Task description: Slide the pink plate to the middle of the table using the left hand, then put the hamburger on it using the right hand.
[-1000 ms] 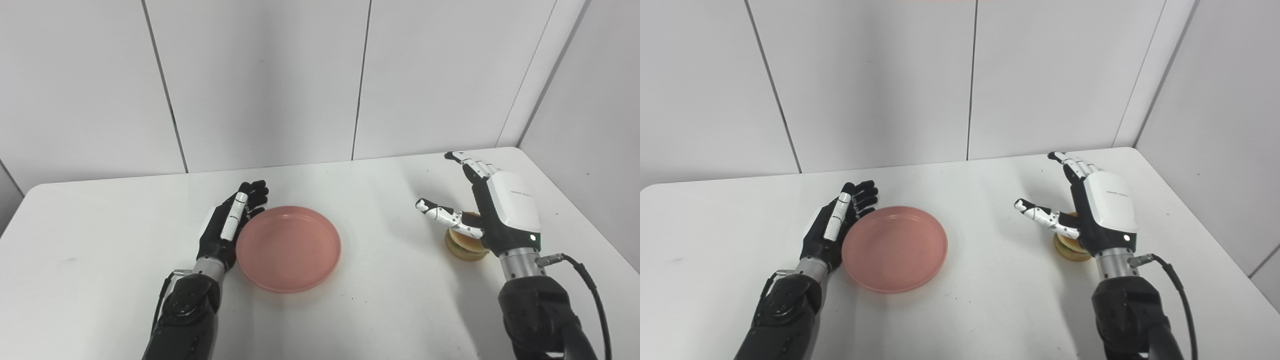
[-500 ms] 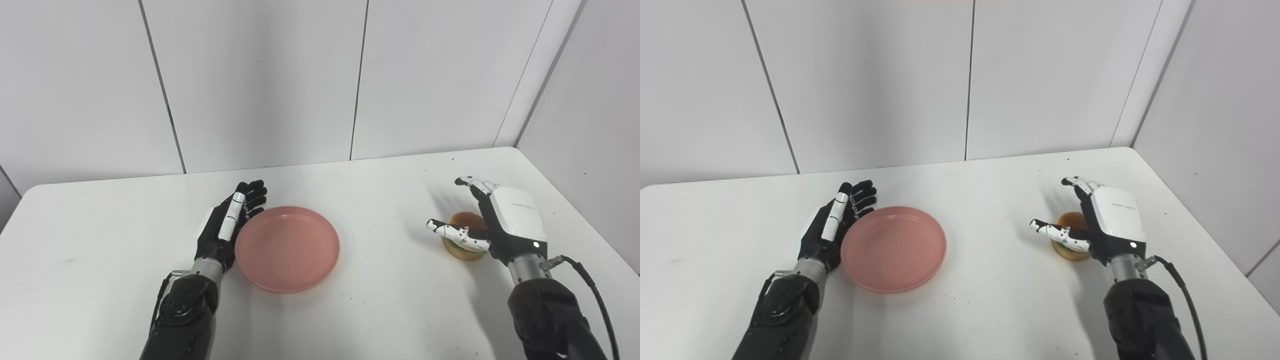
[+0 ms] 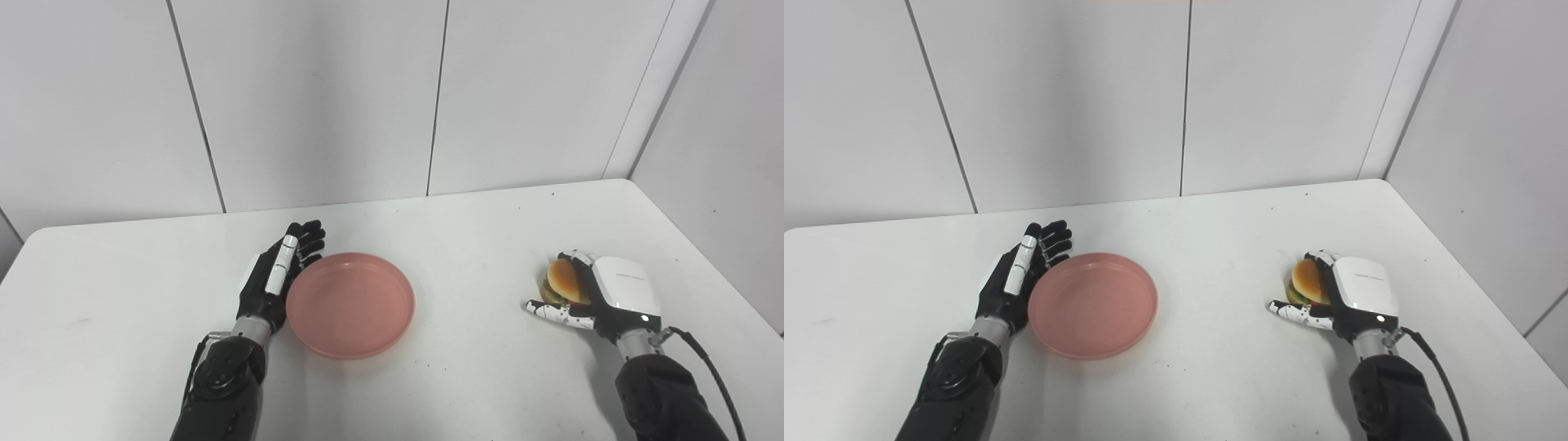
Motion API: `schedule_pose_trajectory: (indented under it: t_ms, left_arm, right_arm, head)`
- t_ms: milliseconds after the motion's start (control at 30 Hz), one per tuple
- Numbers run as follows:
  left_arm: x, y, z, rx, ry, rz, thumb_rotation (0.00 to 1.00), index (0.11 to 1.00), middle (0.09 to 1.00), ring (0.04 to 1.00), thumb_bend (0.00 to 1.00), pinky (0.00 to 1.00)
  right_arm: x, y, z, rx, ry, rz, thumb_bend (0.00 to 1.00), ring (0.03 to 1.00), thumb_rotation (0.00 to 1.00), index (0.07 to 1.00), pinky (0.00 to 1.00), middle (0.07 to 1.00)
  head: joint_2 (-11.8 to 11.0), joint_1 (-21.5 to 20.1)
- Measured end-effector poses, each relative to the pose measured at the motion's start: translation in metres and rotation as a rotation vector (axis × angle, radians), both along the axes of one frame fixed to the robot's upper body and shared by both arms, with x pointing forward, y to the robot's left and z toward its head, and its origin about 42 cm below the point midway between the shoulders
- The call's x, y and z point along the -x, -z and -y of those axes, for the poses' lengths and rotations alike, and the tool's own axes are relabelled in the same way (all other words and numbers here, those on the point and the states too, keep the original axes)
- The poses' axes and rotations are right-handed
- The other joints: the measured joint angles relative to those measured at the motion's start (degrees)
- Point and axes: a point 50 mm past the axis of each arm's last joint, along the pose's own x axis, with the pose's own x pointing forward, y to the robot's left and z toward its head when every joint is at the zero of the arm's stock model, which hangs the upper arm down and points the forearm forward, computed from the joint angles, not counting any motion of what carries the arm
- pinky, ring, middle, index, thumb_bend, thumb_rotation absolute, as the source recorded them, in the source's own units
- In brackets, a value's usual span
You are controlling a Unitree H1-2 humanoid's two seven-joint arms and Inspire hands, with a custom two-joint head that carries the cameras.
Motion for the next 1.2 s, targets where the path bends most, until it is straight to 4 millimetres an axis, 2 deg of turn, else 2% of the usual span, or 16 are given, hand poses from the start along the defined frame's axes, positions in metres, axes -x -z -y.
schedule_pose_trajectory:
  t_ms: [300,367,500,533,633,667,767,900,1000,1100,1200]
  left_arm:
    - [0.000,0.000,0.000,-0.002,0.002,-0.002,0.85,0.730,0.808,0.840,0.72,0.84]
    - [0.000,0.000,0.001,-0.004,0.003,-0.001,0.86,0.732,0.807,0.841,0.72,0.84]
    - [0.001,0.000,0.001,-0.003,0.003,-0.002,0.85,0.733,0.810,0.845,0.72,0.85]
    - [0.000,0.000,0.001,-0.002,0.002,-0.002,0.85,0.732,0.808,0.842,0.72,0.84]
    - [0.000,0.000,0.001,-0.003,0.002,-0.003,0.85,0.730,0.807,0.840,0.73,0.84]
    - [0.000,0.000,0.001,-0.003,0.002,-0.003,0.85,0.729,0.806,0.839,0.73,0.84]
    - [0.000,0.000,0.001,-0.004,0.002,-0.003,0.85,0.726,0.805,0.841,0.73,0.84]
    - [0.001,0.000,0.001,-0.004,0.003,-0.003,0.86,0.726,0.808,0.838,0.73,0.84]
    - [0.001,0.000,0.001,-0.011,0.005,-0.001,0.85,0.721,0.807,0.843,0.72,0.85]
    - [0.001,-0.001,0.001,-0.010,0.005,-0.001,0.85,0.729,0.812,0.846,0.73,0.85]
    - [0.001,0.000,0.001,-0.010,0.005,-0.001,0.85,0.732,0.817,0.845,0.73,0.85]
  right_arm:
    - [-0.010,0.010,0.010,0.061,0.019,0.031,0.74,0.735,0.79,0.739,0.67,0.772]
    - [-0.010,0.011,0.011,0.068,0.016,0.045,0.73,0.710,0.76,0.730,0.66,0.747]
    - [-0.009,0.009,0.013,0.072,0.012,0.076,0.74,0.602,0.69,0.680,0.53,0.648]
    - [-0.010,0.011,0.013,0.069,0.011,0.085,0.74,0.537,0.69,0.652,0.48,0.589]
    - [-0.012,0.015,0.017,0.051,0.001,0.125,0.73,0.498,0.69,0.631,0.44,0.552]
    - [-0.013,0.015,0.017,0.046,-0.004,0.136,0.73,0.456,0.69,0.599,0.41,0.511]
    - [-0.014,0.016,0.020,0.020,-0.005,0.163,0.73,0.428,0.70,0.564,0.40,0.484]
    - [-0.015,0.015,0.020,-0.011,-0.014,0.175,0.74,0.441,0.70,0.544,0.42,0.499]
    - [-0.015,0.012,0.018,-0.025,-0.024,0.183,0.74,0.459,0.70,0.546,0.43,0.515]
    - [-0.012,0.000,0.009,-0.038,-0.065,0.197,0.72,0.455,0.60,0.557,0.41,0.511]
    - [-0.011,-0.021,-0.004,-0.025,-0.114,0.251,0.70,0.429,0.52,0.550,0.39,0.500]
  head:
    - [-0.1,0.4]
    - [0.0,0.4]
    - [0.0,0.5]
    - [0.0,0.5]
    - [-0.1,0.5]
    - [-0.1,0.5]
    - [0.0,0.5]
    - [0.0,0.7]
    - [0.0,0.9]
    - [-0.1,1.2]
    - [-0.2,1.4]
